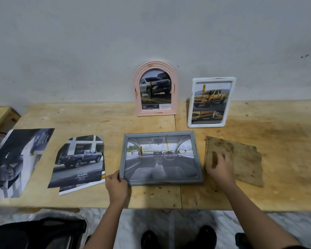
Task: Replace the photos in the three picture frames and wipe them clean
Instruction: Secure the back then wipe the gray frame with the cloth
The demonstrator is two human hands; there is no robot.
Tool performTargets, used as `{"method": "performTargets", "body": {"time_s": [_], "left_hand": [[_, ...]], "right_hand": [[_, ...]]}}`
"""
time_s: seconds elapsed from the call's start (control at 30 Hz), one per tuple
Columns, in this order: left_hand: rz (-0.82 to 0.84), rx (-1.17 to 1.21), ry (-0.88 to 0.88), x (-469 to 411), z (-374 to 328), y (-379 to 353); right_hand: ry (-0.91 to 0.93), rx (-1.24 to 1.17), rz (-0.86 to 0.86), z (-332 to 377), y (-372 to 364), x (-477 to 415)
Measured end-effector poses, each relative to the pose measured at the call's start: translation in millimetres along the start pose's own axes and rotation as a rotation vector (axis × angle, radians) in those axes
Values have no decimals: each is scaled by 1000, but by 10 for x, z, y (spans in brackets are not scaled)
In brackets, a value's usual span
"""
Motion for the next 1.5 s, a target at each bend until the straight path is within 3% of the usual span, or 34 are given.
{"method": "performTargets", "body": {"time_s": [0.07, 0.2, 0.33, 0.47, 0.53, 0.67, 0.8, 0.9, 1.0, 1.13, 1.27, 1.37, 1.43, 1.5], "left_hand": [[-34, 21, -7, 53, -60, 12], [-50, 42, 2, 79, -76, 2], [-76, 55, 50, 116, -104, 19], [-161, 122, 6, 193, -336, 58], [-8, 217, -108, 240, -636, -1], [495, 315, -254, 417, -1264, -137], [963, 755, -135, 364, -1535, 36], [1156, 940, -82, 321, -1532, 216], [1005, 840, -121, 279, -1455, 345], [723, 768, -28, 183, -1286, 353], [674, 635, 8, 194, -1070, 366], [654, 457, -72, 131, -916, 418], [667, 332, -214, 117, -931, 447], [632, 223, -410, 81, -1012, 480]], "right_hand": [[48, 178, 85, -174, -38, -6], [157, 160, -27, -396, -147, 7], [-84, -218, -181, -162, 104, -20], [-45, -459, -291, 241, 532, -6], [47, -633, -209, 506, 710, 13], [133, -1005, 155, 1136, 1011, 201], [141, -1340, 366, 1550, 1108, 371], [131, -1317, 361, 1652, 1043, 366], [6, -1213, 357, 1602, 897, 372], [-146, -1066, 629, 1399, 549, 474], [59, -543, 583, 1342, 314, 520], [229, -431, 465, 1376, 266, 481], [256, -391, 405, 1388, 238, 423], [265, -441, 469, 1396, 278, 394]]}}
Point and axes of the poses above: each hand's wrist, its own x-axis away from the middle knuckle, its own y-axis out of the back of the hand, z = x × y, the point moved 2 cm from there along -x, towards the middle knuckle
